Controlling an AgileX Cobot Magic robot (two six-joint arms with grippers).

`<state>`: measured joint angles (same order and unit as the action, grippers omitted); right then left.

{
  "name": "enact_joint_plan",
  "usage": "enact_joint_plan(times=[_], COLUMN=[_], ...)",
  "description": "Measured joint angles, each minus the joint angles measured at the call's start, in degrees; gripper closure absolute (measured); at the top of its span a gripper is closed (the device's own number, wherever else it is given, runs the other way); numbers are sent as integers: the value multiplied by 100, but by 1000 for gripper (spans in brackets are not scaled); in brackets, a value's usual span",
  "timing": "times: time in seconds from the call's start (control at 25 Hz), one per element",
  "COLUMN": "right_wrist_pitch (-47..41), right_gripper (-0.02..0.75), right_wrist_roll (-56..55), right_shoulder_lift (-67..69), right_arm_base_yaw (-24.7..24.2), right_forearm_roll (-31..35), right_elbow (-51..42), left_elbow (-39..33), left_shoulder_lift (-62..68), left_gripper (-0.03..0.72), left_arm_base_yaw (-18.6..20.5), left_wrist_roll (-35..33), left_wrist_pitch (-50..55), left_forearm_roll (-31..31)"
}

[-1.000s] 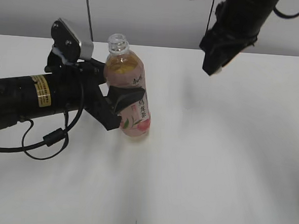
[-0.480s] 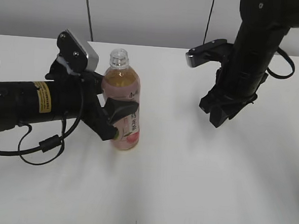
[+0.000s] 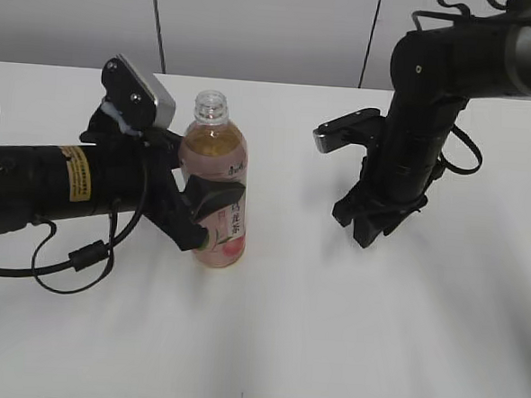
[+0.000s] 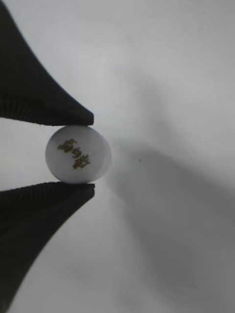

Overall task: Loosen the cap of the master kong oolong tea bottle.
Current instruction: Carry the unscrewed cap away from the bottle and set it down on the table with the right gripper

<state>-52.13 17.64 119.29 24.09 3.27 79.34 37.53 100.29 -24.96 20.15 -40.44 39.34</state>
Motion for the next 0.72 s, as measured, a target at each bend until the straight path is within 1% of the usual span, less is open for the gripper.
enact_joint_plan(times=[0.24,0.64,0.72], right_wrist_pitch=[277,291,291], right_gripper=[465,465,447], right_wrist_roll=[-4,-13,-13], right_shoulder_lift=[12,187,216], right_arm_base_yaw=[0,0,0], right_forearm_roll=[42,114,199], right_elbow=[0,0,0], left_elbow=[0,0,0], left_shoulder_lift=[241,341,341], left_gripper=[268,268,268], left_arm_base_yaw=[0,0,0], left_wrist_roll=[0,0,0], left_wrist_pitch=[-257,-499,-499], left_forearm_roll=[-29,-51,-51])
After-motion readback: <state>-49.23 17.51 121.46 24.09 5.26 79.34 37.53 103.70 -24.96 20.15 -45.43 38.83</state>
